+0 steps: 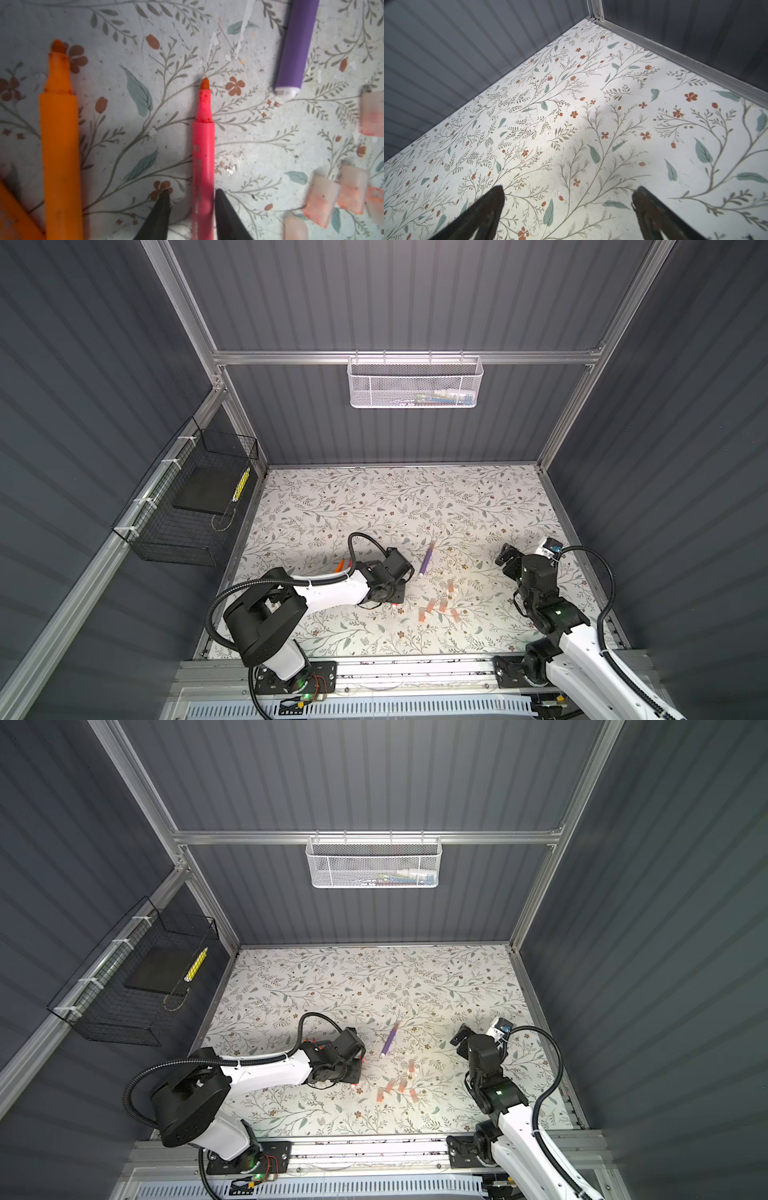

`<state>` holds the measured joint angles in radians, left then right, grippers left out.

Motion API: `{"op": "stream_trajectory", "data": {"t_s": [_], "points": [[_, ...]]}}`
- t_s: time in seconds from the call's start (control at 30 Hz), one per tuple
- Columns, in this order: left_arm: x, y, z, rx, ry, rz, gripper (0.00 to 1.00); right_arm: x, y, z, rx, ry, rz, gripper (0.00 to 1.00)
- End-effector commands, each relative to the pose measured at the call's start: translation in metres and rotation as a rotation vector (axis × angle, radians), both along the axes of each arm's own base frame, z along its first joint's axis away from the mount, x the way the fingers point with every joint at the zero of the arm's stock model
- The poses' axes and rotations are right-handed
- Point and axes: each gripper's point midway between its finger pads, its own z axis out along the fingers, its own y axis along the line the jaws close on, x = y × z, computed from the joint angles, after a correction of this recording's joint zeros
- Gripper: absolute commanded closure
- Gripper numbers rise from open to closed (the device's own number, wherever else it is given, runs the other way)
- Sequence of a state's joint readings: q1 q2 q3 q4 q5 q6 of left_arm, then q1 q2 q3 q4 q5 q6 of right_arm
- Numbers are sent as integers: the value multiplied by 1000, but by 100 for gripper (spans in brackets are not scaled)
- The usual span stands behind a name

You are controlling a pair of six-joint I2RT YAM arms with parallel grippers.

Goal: Insert the pens into the pen caps
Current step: 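Move the left gripper over the pink marker and close on its body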

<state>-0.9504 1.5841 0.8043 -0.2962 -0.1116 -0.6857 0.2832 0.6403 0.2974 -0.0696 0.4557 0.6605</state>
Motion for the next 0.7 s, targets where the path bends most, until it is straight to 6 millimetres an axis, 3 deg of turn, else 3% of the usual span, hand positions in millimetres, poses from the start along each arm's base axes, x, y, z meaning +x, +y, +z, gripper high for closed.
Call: {"op": "stream_trajectory", "data": {"t_s": [0.0,0.23,0.67], "points": [[-23,16,-27,73,96,-15,71,-2,-2,-4,-17,9,2,1],[-27,22,-35,128,118,-16,78,-3,-1,-4,-15,5,4,1],[-31,33,-37,235,122,-34,76,-3,-1,-3,-13,-1,7,1]]}}
